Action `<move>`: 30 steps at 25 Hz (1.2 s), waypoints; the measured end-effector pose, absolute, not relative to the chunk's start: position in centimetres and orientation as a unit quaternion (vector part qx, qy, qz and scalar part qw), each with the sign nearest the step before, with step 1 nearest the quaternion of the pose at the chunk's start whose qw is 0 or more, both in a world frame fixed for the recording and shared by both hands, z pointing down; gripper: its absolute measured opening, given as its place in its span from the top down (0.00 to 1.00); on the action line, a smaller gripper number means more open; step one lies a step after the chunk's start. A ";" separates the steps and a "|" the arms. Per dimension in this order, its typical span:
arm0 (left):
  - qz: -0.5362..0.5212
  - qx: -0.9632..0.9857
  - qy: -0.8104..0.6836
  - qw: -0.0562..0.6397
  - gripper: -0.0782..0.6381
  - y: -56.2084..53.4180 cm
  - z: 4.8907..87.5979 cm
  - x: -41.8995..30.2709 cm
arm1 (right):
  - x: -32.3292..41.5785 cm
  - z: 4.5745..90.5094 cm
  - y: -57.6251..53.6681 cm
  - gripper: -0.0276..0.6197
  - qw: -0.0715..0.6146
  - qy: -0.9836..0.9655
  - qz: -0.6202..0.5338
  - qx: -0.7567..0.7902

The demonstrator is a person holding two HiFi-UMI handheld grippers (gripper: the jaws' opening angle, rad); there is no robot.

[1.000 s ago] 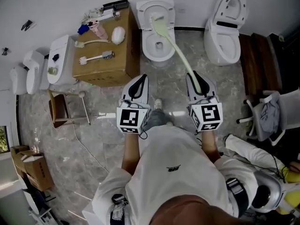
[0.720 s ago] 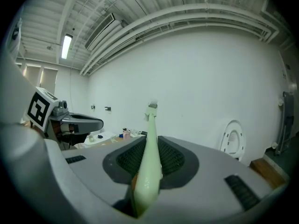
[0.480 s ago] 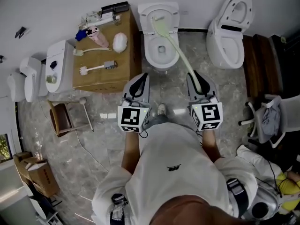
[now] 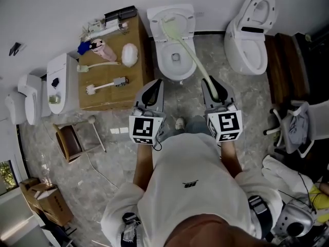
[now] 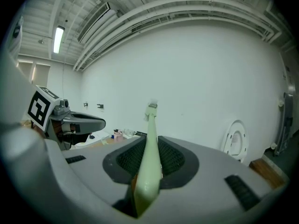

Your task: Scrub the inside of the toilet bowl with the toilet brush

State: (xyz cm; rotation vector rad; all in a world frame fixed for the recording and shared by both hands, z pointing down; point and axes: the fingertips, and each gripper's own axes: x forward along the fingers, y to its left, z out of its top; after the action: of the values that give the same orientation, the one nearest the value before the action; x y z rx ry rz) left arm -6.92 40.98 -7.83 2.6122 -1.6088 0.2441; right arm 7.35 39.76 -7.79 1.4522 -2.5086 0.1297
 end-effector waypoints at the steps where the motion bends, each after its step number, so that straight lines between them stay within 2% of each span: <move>1: 0.080 0.849 -0.521 0.033 0.88 40.5 -7.7 -7.0 | 7.3 -7.7 39.3 0.85 0.121 -0.858 0.045 0.498; 30: 0.105 0.834 -0.538 0.060 0.88 24.2 -3.8 -6.3 | 8.7 -3.4 22.9 0.85 0.152 -0.862 0.071 0.478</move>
State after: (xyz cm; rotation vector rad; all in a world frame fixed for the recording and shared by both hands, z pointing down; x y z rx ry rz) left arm -6.26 24.24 -3.79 2.5259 -1.6289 0.3170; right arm 8.67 22.87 -3.37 1.3711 -2.4736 0.2039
